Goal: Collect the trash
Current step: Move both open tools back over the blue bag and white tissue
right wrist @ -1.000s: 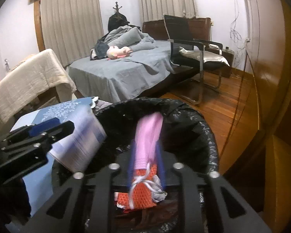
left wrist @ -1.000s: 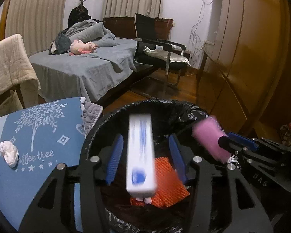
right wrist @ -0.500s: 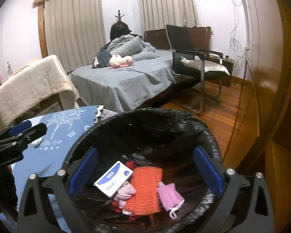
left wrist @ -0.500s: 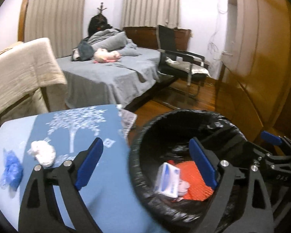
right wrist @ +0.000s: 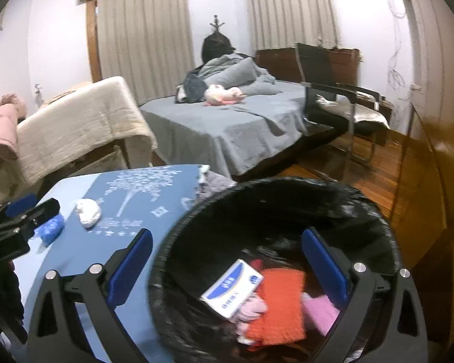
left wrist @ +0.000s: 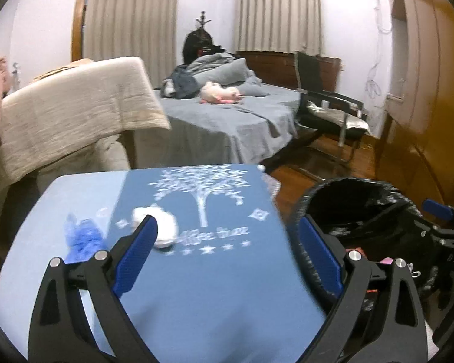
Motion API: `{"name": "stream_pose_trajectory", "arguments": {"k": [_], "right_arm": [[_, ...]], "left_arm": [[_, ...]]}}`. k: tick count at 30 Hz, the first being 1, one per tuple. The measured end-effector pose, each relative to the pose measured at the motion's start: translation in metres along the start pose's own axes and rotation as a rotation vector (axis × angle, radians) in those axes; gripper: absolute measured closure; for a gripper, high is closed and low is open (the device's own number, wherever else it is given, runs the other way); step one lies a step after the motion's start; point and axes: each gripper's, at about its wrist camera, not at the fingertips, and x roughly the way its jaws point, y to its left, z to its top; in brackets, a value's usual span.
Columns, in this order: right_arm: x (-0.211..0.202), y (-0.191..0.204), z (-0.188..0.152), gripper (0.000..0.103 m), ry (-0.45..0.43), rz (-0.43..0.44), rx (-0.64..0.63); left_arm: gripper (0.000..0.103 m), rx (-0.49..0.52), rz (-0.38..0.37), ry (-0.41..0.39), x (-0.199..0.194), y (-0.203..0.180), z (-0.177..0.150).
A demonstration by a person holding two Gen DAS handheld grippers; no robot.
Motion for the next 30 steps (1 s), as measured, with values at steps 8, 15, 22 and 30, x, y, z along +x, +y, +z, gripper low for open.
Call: {"name": "stream_pose_trajectory", "arguments": {"k": [8,15,22,30], "right_arm": [[0.022,0.052,0.006,0.006,0.001,0.076,-0.048],[0.04,0.091,0.007,0.006,0.015,0.136,-0.08],[0.061,0.123,0.007,0.006,0.028,0.175,-0.109],[0.088,0.151,0.009,0.006,0.045,0.203,-0.138]], "left_arm": [[0.012,-0.03,0.095,0.0,-0.008,0.049,-0.009],[0.012,-0.065,0.19,0.014,-0.009,0.098,-0.018],[0.012,-0.105,0.254,0.046,0.008,0.14,-0.024],[0.012,-0.148,0.279,0.113,0.049,0.171,-0.029]]}}
